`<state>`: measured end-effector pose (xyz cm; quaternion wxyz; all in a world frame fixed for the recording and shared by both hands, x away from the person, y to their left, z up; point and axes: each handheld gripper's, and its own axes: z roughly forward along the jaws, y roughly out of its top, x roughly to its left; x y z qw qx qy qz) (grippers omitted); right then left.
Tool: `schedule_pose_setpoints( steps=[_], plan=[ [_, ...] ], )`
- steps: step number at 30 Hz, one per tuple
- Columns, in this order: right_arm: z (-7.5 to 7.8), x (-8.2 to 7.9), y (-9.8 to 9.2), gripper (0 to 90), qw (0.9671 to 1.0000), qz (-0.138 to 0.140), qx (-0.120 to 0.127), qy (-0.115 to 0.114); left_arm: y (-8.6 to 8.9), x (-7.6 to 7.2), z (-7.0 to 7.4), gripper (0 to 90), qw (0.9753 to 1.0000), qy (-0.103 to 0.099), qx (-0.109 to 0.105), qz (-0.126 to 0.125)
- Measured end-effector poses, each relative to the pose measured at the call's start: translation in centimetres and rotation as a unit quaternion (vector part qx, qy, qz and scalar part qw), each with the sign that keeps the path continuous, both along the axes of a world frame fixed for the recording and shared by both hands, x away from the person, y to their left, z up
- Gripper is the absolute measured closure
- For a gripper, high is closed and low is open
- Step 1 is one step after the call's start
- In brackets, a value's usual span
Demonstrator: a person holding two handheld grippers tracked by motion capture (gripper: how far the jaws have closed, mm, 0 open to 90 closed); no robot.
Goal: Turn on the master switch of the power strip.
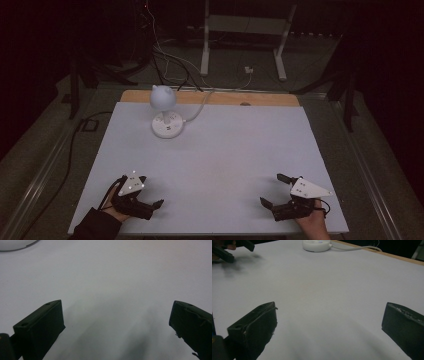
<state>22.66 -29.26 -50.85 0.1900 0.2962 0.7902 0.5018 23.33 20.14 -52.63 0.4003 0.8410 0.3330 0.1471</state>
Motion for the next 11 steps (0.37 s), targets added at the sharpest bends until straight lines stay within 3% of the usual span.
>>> schedule_pose_setpoints(
  steps=[4,11],
  plan=[
    [-0.02,0.01,0.01,0.0,1.0,0.0,0.0,0.0,-0.22,-0.03,0.0,0.3,1.0,-0.003,0.005,-0.003],
    [-0.02,-0.01,0.06,0.0,1.0,0.002,-0.002,0.0,-0.21,-0.08,0.26,0.3,0.9999,-0.007,-0.011,-0.003]
  ],
)
